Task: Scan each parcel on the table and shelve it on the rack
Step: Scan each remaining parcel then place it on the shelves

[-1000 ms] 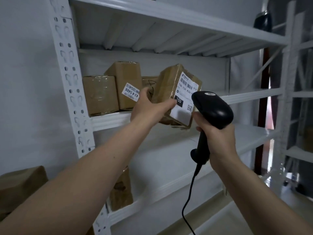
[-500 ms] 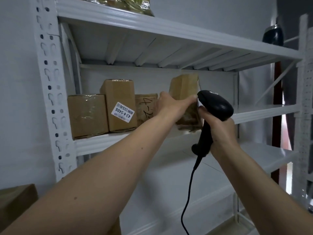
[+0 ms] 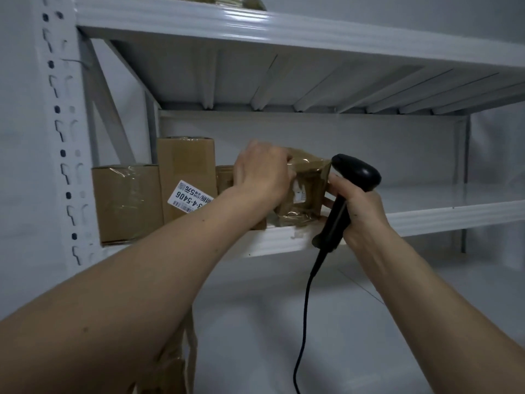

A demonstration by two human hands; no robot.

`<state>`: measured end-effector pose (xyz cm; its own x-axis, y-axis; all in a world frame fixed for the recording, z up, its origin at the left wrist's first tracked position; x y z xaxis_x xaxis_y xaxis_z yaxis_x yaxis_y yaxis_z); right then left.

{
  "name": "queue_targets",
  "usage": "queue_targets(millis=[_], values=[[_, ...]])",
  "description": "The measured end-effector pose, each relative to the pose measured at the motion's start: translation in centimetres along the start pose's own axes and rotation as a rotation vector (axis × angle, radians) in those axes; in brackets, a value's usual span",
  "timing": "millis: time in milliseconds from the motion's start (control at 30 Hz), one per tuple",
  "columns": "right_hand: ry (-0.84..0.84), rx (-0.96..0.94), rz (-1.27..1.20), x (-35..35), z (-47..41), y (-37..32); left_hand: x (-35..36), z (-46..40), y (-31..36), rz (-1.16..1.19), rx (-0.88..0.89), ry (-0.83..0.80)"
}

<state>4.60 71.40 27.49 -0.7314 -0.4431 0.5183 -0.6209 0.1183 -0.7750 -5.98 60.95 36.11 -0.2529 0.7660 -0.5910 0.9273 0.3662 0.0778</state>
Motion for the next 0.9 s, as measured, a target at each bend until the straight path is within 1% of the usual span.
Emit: queue_targets(millis=[67,167,233,333,533,600,633,733,767,833,900], values=[[-0.024,0.006,-0.005,0.2,-0.7,0.5,0.2,-0.2,0.2,-0.142,0.051,0.044],[-0.055,0.012,0.005,0.6,-1.4,0.9,0.3,-0.4,-0.4,-0.226,0.046,0.079],[-0.079,0.020,0.015,0.9,-1.7,1.2,0.6,-0.5,-1.1,-0.189,0.004,0.047],[-0.111,0.032,0.039,1.1,-2.3,1.7,1.5,-0.4,-2.0,-0.111,-0.048,-0.067],[-0.134,0.037,0.065,0.7,-2.7,2.5,1.8,-0.3,-1.9,-0.169,-0.059,-0.064],[-0.109,0.027,0.084,0.2,-2.6,2.6,1.8,-0.1,-1.7,-0.122,-0.077,-0.049],[-0.091,0.010,0.100,-0.1,-2.5,2.5,1.5,0.1,-1.5,-0.068,-0.083,-0.012],[-0.052,-0.062,0.129,-1.2,-1.6,2.2,0.0,1.7,-0.8,0.120,-0.049,0.196],[-0.048,-0.083,0.133,-1.6,-1.1,2.1,-0.3,2.5,-0.5,0.163,-0.034,0.241],[-0.058,-0.106,0.126,-2.2,0.0,2.3,-0.1,4.2,0.0,0.242,-0.039,0.253],[-0.109,-0.094,0.108,-2.3,1.5,3.0,0.8,6.0,-0.2,0.373,-0.111,0.204]])
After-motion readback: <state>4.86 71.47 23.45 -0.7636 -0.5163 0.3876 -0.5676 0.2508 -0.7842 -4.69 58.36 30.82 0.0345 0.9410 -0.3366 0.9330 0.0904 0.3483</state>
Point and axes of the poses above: each hand's wrist, its own z-axis away from the middle knuckle, its own x-axis out of the palm, y = z × x, the point moved 6 cm from there along -z, towards the middle knuckle, and after that the axes turned 3 degrees about -x, right-handed, at the moved point
